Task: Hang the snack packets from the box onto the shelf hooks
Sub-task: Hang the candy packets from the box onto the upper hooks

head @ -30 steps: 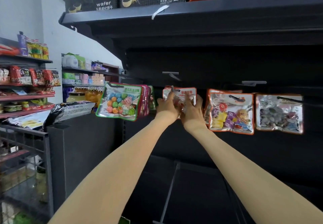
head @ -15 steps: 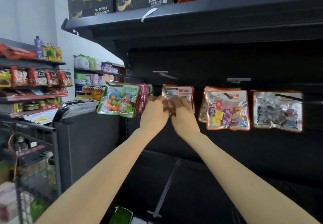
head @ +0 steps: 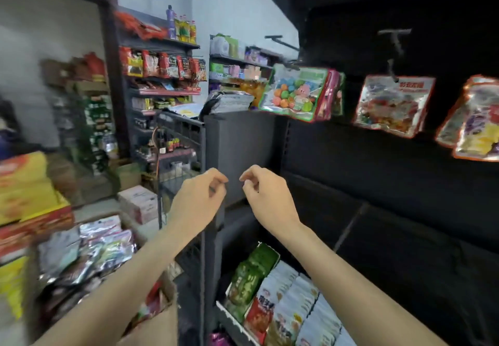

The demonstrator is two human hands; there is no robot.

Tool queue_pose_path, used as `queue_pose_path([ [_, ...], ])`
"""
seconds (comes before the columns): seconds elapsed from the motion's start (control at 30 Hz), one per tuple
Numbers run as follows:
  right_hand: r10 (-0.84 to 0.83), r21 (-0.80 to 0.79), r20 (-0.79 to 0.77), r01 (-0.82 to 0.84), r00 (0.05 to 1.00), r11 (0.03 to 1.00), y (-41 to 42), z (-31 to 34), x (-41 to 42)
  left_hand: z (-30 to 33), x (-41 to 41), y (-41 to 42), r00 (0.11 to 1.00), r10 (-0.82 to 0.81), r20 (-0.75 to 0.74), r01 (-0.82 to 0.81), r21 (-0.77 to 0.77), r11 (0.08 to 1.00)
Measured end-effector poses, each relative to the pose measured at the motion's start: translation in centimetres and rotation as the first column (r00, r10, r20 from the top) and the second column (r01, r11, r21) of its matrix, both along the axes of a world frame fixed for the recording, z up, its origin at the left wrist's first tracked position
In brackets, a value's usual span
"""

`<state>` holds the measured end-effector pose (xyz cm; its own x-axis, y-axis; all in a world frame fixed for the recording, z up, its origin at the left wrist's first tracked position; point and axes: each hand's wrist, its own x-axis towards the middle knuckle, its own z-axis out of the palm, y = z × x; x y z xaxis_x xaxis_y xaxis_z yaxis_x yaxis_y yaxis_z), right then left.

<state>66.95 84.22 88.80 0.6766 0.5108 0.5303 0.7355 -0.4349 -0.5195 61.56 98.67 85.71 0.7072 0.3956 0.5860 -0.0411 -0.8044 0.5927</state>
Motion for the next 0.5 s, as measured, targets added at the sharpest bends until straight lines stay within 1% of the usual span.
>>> queue_pose_path([
  [0.1,0.065,-0.11,-0.083,-0.074,0.994,0.991,6.9,-3.9,-1.8,-4.2,-2.9,6.7,0.986,0.081,-0.148,-0.088,-0.044,0.995],
  [0.2,0.108,-0.198,-0.209,-0.15,0.972,0.969,14.1,-8.4,-3.6,-8.5,-6.1,14.0,0.942,0.143,-0.304,-0.174,-0.078,0.982],
  [0.27,0.112,-0.248,-0.303,-0.192,0.946,0.95,18.7,-11.5,-4.4,-11.2,-8.3,18.3,0.908,0.179,-0.379,-0.236,-0.108,0.966],
  [0.33,0.096,-0.289,-0.391,-0.222,0.915,0.931,22.7,-14.5,-5.0,-13.9,-10.2,22.2,0.856,0.214,-0.471,-0.296,-0.106,0.949],
  [0.4,0.093,-0.332,-0.453,-0.264,0.887,0.906,26.0,-17.4,-5.5,-16.4,-11.6,25.1,0.791,0.215,-0.573,-0.31,-0.072,0.948],
  [0.5,0.09,-0.445,-0.484,-0.334,0.87,0.831,29.1,-21.6,-5.8,-19.9,-12.7,27.4,0.671,0.1,-0.735,-0.217,-0.065,0.974],
])
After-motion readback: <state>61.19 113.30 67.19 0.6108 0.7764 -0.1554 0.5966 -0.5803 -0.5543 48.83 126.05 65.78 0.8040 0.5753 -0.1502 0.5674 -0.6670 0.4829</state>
